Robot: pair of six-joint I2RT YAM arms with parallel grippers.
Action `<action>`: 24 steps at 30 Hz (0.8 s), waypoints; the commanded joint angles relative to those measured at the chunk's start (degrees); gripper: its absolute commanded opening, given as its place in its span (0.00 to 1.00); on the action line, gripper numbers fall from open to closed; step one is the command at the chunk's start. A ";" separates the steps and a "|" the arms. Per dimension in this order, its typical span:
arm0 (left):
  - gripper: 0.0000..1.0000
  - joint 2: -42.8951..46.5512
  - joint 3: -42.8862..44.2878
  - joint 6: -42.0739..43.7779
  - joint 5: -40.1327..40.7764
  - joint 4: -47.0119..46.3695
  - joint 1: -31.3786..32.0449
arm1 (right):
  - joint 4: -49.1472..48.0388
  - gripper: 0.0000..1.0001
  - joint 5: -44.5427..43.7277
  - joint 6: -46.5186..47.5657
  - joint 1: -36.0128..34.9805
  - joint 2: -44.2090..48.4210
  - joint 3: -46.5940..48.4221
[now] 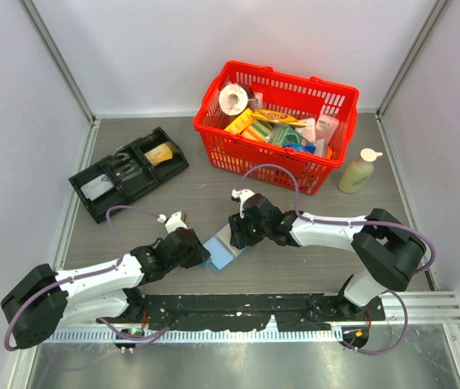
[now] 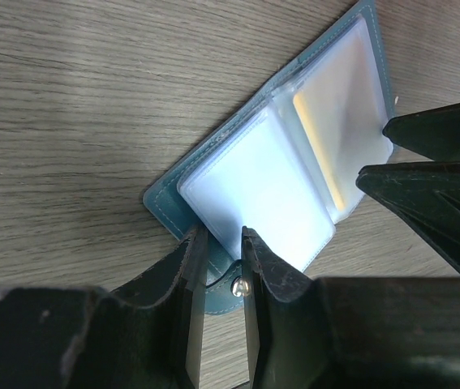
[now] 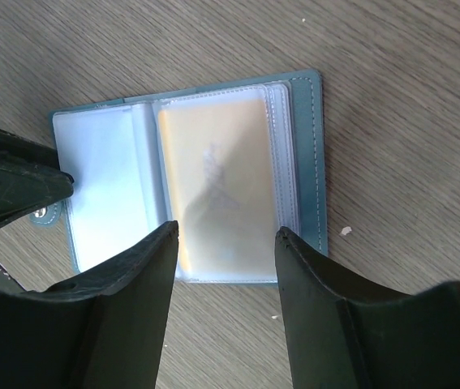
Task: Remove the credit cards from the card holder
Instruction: Remove the credit card from the card holder.
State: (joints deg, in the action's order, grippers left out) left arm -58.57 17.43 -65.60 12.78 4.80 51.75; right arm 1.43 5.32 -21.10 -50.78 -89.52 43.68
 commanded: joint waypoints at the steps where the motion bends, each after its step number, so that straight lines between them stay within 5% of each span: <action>1: 0.26 -0.85 -0.29 -0.23 -0.21 -1.90 0.20 | -0.56 0.56 -0.04 0.19 -0.28 0.48 -0.26; 8: 0.26 -1.55 -0.03 -0.23 -0.29 -2.07 0.20 | 0.59 0.57 -4.62 0.54 -0.28 2.24 -1.14; 24: 0.26 -2.60 0.94 0.04 -0.65 -2.77 0.11 | 1.11 0.52 1.80 1.06 -1.51 4.70 0.70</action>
State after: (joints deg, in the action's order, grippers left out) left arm -59.90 17.45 -65.63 12.51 2.96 51.75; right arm 2.44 5.65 -20.99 -51.29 -88.09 43.07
